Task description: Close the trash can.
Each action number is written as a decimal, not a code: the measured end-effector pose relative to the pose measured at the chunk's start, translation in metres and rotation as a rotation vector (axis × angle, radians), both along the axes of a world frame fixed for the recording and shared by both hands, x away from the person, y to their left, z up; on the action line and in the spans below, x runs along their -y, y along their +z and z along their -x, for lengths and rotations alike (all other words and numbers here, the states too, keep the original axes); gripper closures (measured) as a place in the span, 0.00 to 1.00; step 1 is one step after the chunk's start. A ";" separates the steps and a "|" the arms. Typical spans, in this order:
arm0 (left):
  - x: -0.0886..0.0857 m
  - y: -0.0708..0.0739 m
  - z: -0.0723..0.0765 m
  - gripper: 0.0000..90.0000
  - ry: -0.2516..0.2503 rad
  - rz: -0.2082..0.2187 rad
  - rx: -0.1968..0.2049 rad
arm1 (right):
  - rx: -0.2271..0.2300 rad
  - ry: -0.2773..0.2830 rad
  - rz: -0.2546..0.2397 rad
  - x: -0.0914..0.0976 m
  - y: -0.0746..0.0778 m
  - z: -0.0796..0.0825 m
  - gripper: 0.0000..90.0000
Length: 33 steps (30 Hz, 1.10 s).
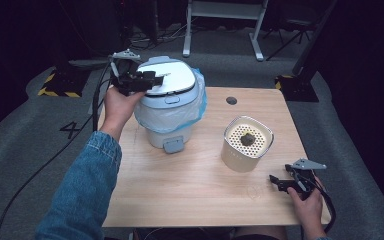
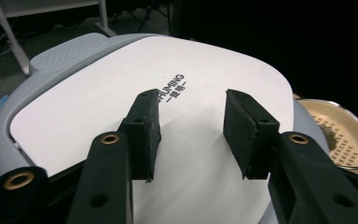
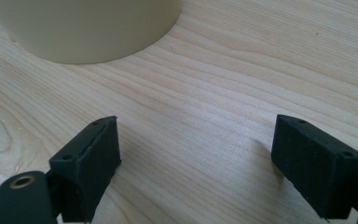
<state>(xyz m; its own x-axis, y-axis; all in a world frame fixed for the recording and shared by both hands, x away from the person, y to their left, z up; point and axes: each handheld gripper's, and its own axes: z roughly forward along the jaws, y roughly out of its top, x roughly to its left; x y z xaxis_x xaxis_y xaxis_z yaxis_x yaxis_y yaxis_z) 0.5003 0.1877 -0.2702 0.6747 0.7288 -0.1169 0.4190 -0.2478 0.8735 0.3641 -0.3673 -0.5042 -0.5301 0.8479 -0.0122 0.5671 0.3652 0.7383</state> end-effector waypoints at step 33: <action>0.036 -0.006 0.016 0.58 0.130 -0.089 0.072 | -0.001 -0.001 -0.001 0.000 0.000 0.000 0.17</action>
<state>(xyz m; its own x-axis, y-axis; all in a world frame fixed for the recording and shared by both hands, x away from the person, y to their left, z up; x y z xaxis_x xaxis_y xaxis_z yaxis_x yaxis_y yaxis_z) 0.4845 0.1513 -0.2764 0.5782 0.8159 -0.0027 0.3900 -0.2735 0.8793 0.3641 -0.3674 -0.5042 -0.5296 0.8482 -0.0115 0.5677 0.3645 0.7382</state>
